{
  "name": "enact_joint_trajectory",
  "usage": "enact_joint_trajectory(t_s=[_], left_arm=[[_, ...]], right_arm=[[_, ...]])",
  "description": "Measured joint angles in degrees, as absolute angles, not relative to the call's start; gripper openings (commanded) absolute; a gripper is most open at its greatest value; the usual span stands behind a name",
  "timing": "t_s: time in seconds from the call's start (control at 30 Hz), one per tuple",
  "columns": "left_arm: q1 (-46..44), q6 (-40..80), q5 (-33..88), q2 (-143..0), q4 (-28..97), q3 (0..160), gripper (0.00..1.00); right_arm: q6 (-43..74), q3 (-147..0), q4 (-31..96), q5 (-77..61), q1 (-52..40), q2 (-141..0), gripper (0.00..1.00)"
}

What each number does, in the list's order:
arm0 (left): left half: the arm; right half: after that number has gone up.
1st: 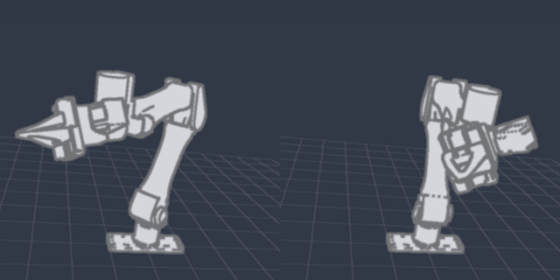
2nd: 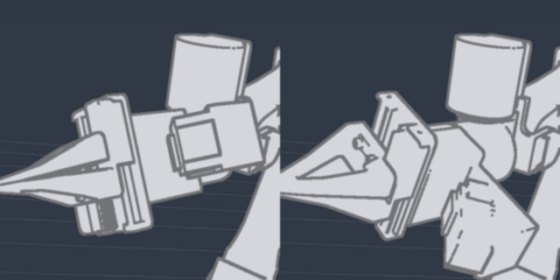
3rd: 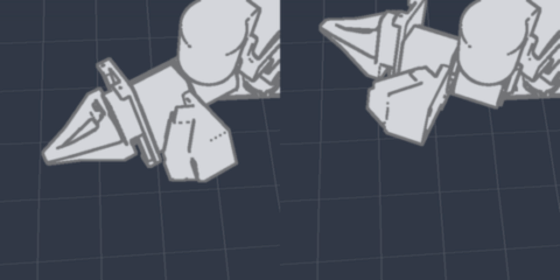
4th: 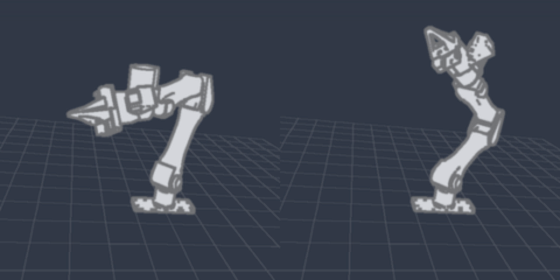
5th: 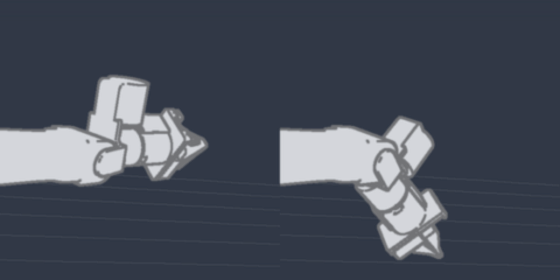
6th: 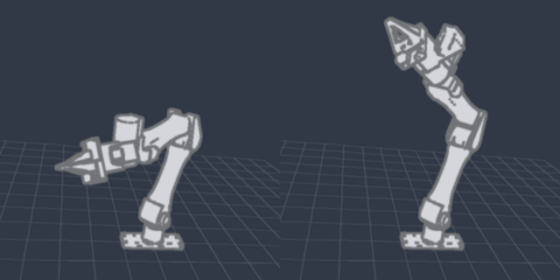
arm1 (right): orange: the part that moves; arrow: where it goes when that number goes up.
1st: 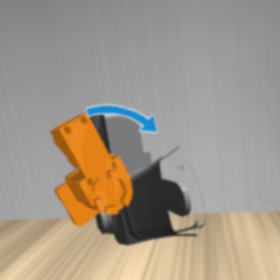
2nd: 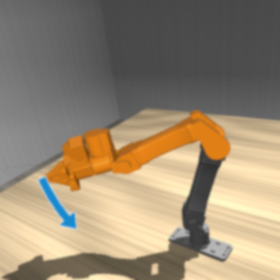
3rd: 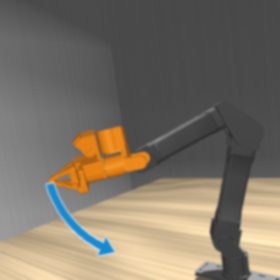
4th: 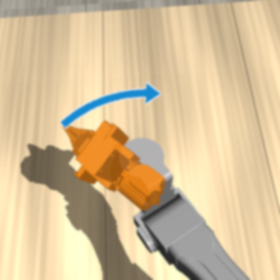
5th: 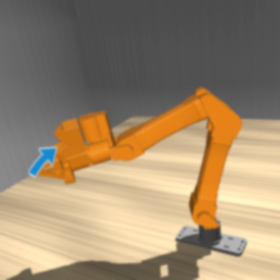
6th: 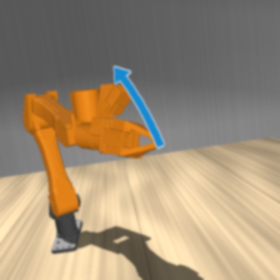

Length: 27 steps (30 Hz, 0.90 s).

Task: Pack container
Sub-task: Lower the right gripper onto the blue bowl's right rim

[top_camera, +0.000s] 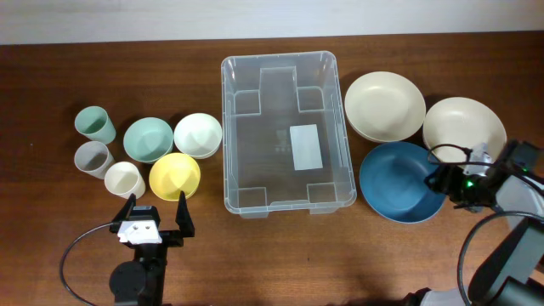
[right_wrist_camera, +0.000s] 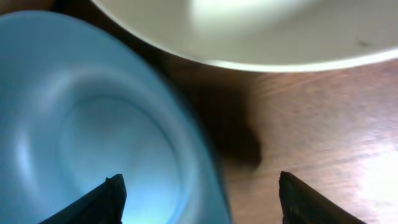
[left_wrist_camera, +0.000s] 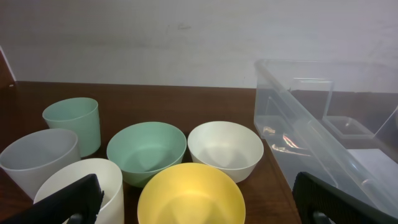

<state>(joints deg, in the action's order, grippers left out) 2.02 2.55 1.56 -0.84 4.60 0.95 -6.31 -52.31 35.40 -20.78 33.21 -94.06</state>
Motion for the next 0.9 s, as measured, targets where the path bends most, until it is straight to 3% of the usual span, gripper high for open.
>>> enact_joint_trajectory(t_s=[0.13,0.37,0.77,0.9], left_arm=[[2.02,2.55,1.54,-0.84,4.60,0.95,1.00],[2.02,2.55,1.54,-0.84,4.62,0.95,1.00],[2.02,2.55,1.56,-0.84,4.60,0.95,1.00],[2.02,2.55,1.56,-0.84,4.60,0.95,1.00]], right_arm=[[-6.50,-52.29,35.27,-17.56,30.46,-94.15,0.58],[-6.66,-52.29,35.68,-13.50,29.45,-94.15,0.52],[-6.70,-52.29,35.99,-11.46,29.45,-94.15,0.16],[-6.68,-52.27,36.01,-11.38,29.45,-94.15,0.15]])
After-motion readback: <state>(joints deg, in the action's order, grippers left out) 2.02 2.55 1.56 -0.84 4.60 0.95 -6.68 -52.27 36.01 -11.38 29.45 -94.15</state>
